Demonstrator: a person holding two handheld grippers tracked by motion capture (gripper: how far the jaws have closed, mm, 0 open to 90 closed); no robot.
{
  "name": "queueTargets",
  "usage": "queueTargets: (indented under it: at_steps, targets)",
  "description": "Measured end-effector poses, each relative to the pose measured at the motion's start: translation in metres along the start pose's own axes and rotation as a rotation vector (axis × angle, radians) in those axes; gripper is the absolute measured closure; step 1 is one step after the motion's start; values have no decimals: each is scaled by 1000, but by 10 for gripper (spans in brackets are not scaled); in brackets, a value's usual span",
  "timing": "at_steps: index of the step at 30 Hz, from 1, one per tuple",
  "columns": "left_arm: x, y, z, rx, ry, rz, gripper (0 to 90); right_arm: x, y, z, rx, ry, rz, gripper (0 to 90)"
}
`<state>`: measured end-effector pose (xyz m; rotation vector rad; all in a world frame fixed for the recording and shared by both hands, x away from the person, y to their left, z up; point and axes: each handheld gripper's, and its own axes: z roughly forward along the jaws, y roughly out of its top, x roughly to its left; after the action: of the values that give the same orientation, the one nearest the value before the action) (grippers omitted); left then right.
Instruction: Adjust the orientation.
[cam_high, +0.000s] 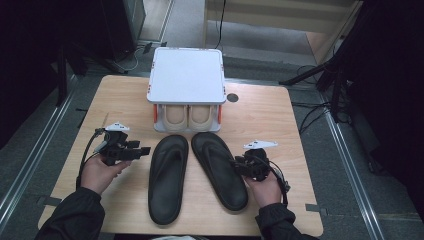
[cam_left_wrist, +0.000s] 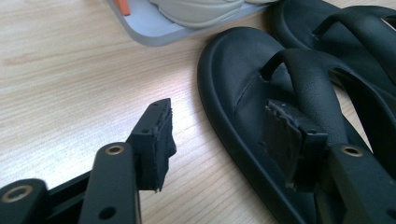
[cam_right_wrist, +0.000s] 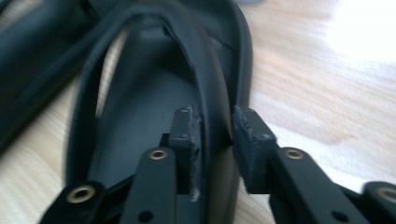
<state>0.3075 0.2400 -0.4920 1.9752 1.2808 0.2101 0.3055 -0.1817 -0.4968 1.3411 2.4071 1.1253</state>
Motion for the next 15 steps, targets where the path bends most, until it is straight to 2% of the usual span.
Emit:
queueTargets:
  at_steps: [2,6,8,11,12,15]
  targets:
    - [-1,0,0,-13,-2,12,487,-1,2,-6,-37,18,5,657]
    - [-5,0,0,-25,-31,29,555,-7,4,-18,-85,29,-2,825]
    - [-7,0,0,-12,-26,34,585,-10,4,-21,-78,33,11,894]
    - [-8,0,2,21,-26,5,648,-14,5,-16,-50,18,-5,900]
    - [-8,0,1,19,-30,-1,708,-15,5,-14,-39,15,-9,900]
    - [-13,-1,1,5,-5,43,829,-15,6,-6,-10,-6,-21,900]
